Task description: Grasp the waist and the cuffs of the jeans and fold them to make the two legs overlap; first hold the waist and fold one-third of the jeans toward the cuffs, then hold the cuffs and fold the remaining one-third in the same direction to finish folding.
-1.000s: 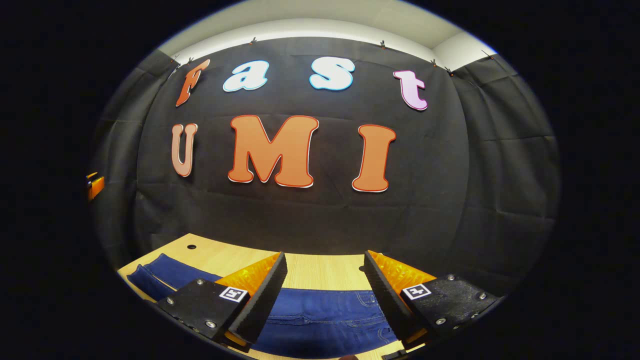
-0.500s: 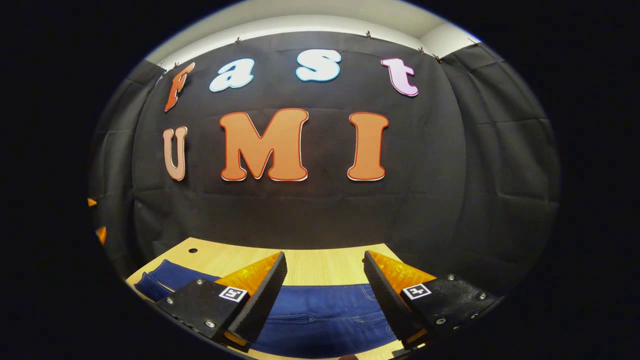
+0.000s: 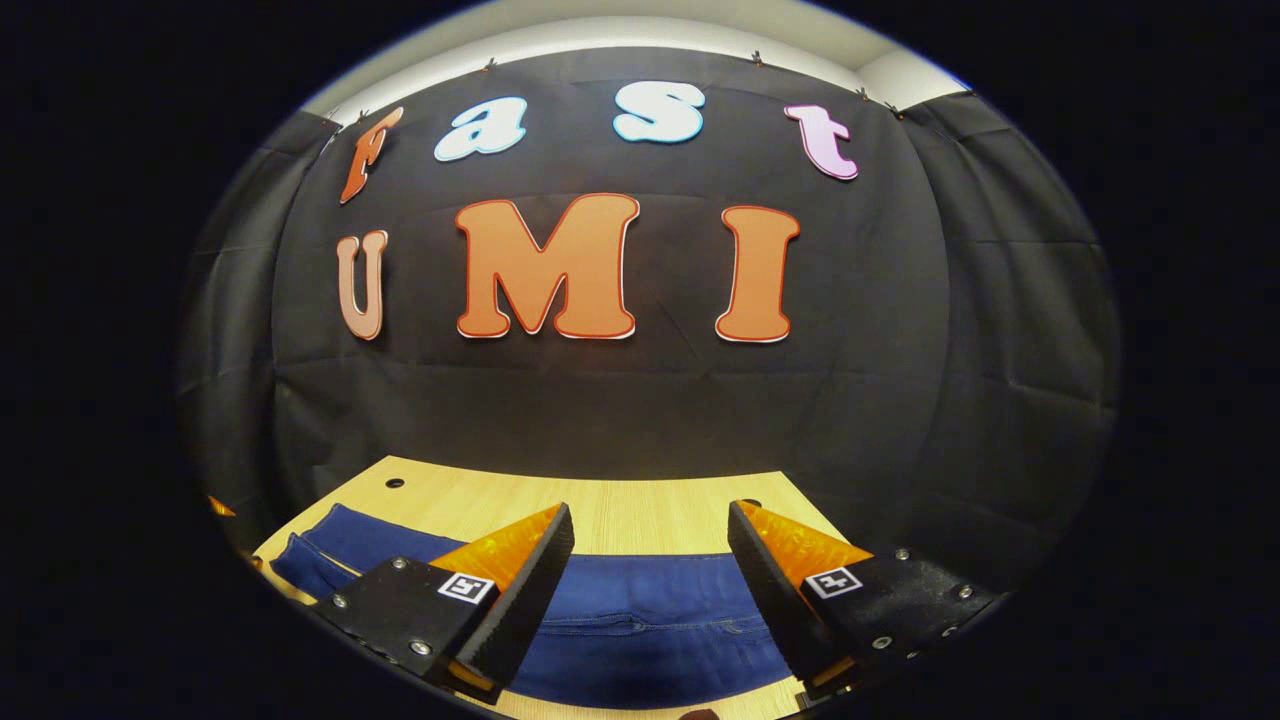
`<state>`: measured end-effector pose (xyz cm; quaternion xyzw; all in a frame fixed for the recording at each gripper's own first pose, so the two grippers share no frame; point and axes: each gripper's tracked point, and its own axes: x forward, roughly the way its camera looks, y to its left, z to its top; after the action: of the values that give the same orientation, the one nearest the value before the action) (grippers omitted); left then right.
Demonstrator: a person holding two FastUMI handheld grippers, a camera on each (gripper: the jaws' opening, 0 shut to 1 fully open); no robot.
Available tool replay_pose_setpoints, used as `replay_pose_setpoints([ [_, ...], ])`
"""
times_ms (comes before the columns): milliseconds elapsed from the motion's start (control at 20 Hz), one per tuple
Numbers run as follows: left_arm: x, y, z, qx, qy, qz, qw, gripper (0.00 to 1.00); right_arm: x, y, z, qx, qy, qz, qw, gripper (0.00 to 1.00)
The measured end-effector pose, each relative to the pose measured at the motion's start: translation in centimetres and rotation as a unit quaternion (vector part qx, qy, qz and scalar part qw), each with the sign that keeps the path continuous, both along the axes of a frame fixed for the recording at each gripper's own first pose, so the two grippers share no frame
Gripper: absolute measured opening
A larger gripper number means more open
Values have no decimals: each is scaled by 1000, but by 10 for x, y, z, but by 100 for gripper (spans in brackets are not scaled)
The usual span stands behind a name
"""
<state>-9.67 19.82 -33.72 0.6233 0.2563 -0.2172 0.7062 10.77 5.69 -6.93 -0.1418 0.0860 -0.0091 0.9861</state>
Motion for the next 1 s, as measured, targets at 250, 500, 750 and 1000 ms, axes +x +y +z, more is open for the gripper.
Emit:
replay_pose_setpoints([
  [250,0,32,-58,33,61,-4,998,98,2,2,-6,-26,9,-2,1000,97],
  [500,8,42,-94,52,108,-21,993,98,4,0,-8,-29,16,-9,999,98],
  [750,15,47,-106,78,127,-35,988,98,7,-13,-3,-32,10,-31,999,97],
  [1000,48,42,-115,83,134,-38,987,98,5,-22,-3,-3,13,-50,999,97],
])
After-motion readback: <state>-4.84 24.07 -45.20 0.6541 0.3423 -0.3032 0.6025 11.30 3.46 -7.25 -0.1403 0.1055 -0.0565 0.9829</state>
